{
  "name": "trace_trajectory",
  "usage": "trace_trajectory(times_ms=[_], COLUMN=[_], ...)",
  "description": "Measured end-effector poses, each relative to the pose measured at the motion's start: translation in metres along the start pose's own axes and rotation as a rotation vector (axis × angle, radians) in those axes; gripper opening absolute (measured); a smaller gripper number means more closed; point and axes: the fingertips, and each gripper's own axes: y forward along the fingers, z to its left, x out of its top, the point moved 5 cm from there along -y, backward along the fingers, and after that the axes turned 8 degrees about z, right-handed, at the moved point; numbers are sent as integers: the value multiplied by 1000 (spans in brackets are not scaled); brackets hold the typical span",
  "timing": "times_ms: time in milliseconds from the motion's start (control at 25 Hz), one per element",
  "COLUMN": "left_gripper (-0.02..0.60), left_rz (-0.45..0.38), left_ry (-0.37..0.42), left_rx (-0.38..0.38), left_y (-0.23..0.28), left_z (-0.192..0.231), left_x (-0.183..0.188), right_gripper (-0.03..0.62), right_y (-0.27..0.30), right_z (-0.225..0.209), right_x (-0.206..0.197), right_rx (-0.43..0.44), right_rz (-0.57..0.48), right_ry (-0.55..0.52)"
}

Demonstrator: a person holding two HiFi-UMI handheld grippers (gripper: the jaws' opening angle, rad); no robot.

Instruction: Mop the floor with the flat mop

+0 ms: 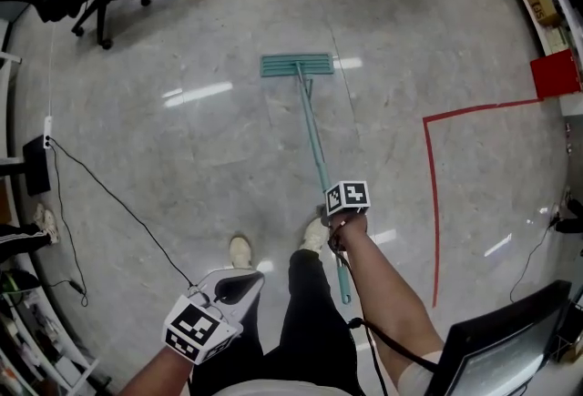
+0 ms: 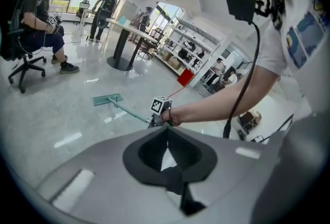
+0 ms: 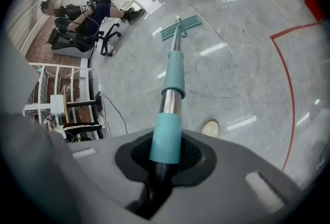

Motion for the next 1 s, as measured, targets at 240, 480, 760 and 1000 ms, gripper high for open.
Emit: trace_trajectory(times_ms=[240,480,760,1000], left_gripper=[3,3,3,3], left_rz=[-15,-36,-46,-59], left_ry=[-43,-59,-41,29], left_rx=[31,54,79,74], left_y=[4,5,-12,-47], left_z=[3,-1,7,16], left_x=[3,12,2,0], right_gripper=[46,46,46,46], right_y=[-10,-30,-43,-62], right_z=[1,-5,4,8], right_x=[43,85,73,-20], right_rx=[3,-5,39,23], right_rz=[-11,-4,1,10], right_ry=[-9,-19,-2,-4])
